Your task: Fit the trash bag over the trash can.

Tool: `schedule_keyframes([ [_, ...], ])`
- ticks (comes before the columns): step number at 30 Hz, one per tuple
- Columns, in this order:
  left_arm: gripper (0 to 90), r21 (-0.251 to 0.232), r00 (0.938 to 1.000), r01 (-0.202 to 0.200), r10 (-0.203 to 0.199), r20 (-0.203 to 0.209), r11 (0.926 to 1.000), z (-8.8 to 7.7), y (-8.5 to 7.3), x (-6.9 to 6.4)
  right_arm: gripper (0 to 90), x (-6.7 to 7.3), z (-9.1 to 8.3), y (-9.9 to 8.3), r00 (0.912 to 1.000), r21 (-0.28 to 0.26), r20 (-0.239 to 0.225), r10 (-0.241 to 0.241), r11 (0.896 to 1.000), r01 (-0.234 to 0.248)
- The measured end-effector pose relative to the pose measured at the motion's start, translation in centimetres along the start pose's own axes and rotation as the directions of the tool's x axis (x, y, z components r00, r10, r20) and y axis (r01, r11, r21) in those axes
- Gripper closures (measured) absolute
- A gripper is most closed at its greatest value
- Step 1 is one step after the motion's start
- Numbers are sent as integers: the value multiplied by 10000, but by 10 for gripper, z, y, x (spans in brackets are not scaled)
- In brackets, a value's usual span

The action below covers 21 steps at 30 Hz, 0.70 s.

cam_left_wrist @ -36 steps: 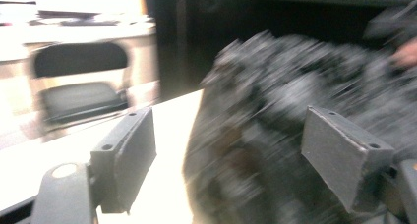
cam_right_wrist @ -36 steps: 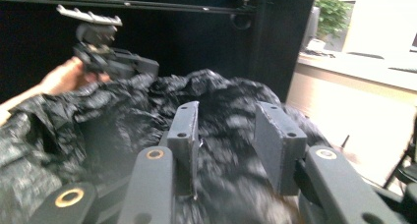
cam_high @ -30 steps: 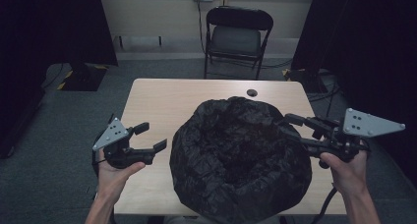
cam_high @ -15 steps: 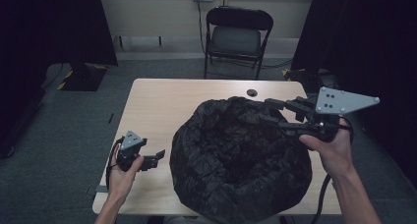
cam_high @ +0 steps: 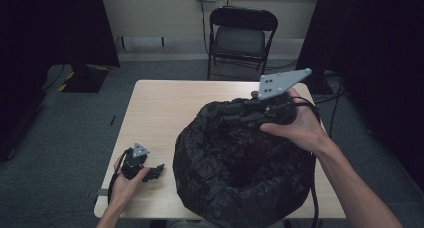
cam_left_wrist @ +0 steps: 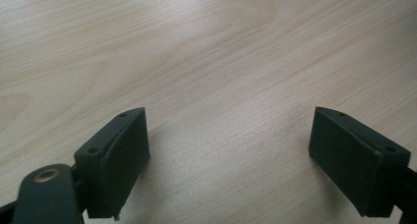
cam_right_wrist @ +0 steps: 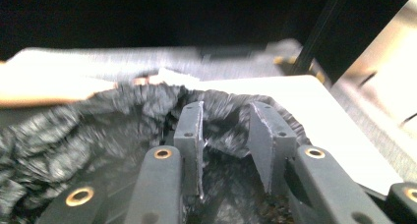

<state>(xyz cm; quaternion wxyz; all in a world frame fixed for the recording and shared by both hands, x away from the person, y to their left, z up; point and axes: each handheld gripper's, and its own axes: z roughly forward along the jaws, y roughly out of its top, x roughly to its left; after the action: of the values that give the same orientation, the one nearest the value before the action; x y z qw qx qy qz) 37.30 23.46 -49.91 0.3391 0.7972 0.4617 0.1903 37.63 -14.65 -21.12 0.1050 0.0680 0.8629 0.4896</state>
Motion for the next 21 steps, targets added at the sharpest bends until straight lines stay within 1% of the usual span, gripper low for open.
schedule_keyframes([
  [3, 148, -48, 10000, -14, 14, 8, 10000, 0, 0, 0, 652, -3, 18, -2, 9996, 792, -269, 52, 9969, -30],
  [4, 147, -68, 10000, -8, 8, 17, 10000, 0, -1, 0, 639, -5, 30, -6, 9991, 1109, -384, 188, 9937, -144],
  [5, 145, -68, 10000, -8, 8, 17, 10000, 0, -1, 0, 639, -5, 30, -6, 9991, 1109, -384, 188, 9937, -144],
  [6, 143, -75, 10000, -37, 37, 23, 10000, 0, -1, 1, 626, -7, 43, -12, 9986, 1506, -457, 280, 9884, -208],
  [9, 140, -113, 10000, 1, -1, -22, 9999, 0, -2, 0, 600, -12, 62, -24, 9968, 2190, -494, 636, 9744, -513],
  [10, 139, -122, 10000, 3, -4, -27, 9999, 0, -2, 0, 588, -13, 67, -27, 9962, 2354, -526, 688, 9704, -546],
  [11, 137, -122, 10000, 3, -4, -27, 9999, 0, -2, 0, 588, -13, 67, -27, 9962, 2354, -526, 688, 9704, -546],
  [12, 135, -136, 10000, -1, 1, -18, 9999, 1, -2, 1, 545, -15, 76, -32, 9960, 2807, -522, 727, 9582, -552],
  [13, 132, -136, 10000, -1, 1, -18, 9999, 1, -2, 1, 545, -15, 76, -32, 9960, 2807, -522, 727, 9582, -552],
  [14, 127, -142, 10000, 15, -15, -23, 9999, 1, -2, 1, 509, -16, 83, -35, 9945, 3234, -612, 846, 9443, -604],
  [15, 125, -142, 10000, 15, -15, -26, 9999, 1, -2, 1, 497, -16, 87, -36, 9952, 3449, -523, 824, 9367, -595],
  [16, 124, -145, 10000, 18, -18, -14, 9999, 1, -2, 1, 487, -16, 90, -37, 9961, 3642, -518, 720, 9301, -483],
  [17, 124, -142, 10000, 19, -19, -26, 9999, 1, -2, 1, 463, -15, 94, -38, 9959, 3903, -517, 737, 9195, -478],
  [18, 125, -139, 10000, 19, -19, -26, 9999, 1, -2, 1, 453, -15, 97, -40, 9965, 4129, -509, 656, 9100, -388],
  [19, 125, -139, 10000, 19, -19, -26, 9999, 1, -2, 1, 453, -15, 97, -40, 9965, 4129, -509, 656, 9100, -388],
  [20, 125, -150, 10000, 16, -17, -16, 9999, 1, -2, 1, 443, -14, 101, -42, 9973, 4487, -568, 460, 8936, -157],
  [21, 124, -155, 10000, 15, -15, -7, 9999, 1, -2, 1, 438, -13, 103, -44, 9978, 4633, -531, 385, 8862, -95],
])
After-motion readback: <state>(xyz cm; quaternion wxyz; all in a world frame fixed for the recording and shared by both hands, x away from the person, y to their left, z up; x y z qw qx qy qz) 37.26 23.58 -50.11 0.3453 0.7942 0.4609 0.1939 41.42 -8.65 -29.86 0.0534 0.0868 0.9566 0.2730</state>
